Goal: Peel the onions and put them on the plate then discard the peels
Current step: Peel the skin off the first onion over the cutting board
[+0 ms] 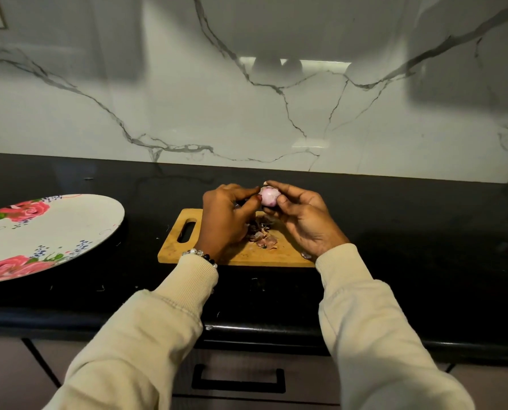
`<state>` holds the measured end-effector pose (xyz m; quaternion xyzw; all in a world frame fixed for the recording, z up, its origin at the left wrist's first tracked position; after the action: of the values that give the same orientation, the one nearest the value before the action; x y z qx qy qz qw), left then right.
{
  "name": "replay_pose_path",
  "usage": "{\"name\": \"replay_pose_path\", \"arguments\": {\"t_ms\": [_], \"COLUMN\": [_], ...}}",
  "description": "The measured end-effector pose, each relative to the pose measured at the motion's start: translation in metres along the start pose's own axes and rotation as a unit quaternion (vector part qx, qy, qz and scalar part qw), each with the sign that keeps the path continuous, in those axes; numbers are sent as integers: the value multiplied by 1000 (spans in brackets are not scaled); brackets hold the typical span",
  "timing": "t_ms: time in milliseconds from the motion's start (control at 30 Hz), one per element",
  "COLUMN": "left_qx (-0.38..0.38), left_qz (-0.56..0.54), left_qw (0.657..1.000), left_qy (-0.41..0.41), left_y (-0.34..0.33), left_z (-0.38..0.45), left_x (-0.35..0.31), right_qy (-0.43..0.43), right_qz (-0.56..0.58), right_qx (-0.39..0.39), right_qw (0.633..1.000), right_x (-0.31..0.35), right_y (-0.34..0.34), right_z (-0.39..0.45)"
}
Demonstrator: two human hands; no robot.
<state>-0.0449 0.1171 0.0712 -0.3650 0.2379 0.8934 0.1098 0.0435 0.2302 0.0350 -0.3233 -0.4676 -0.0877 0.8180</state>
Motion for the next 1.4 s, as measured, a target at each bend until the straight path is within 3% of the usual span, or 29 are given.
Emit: {"name": "replay_pose_path", "arguments": {"t_ms": [700,867,1067,1400], "left_qx": [35,26,-9,21], "left_qz": [-79,-141,-109,-136], "left_qw": [994,984,989,979], "left_qy": [71,108,98,153], "left_y": [-1,2,8,-1], "left_z": [0,-3,-1,-4], "left_x": [6,8,10,19], "right_qy": [6,5,9,9], "right_qz": [15,28,33,11], "right_qx": [-11,-8,-3,-8], "right_qw": [1000,1000,999,1000], "right_x": [1,2,4,4], "right_y": [-1,-4,-5,-2], "right_z": [-1,-2,-2,-2]}}
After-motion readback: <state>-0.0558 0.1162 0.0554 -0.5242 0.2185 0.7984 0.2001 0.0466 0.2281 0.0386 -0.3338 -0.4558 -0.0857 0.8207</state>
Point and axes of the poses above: each hand's wrist, its own z-axis towards the middle knuckle, its own y-axis out of the back of the hand, x = y × z, the point moved 9 cm from there along z, towards the middle knuckle, and after that the axes turned 9 degrees about y, right-handed, at the moved point
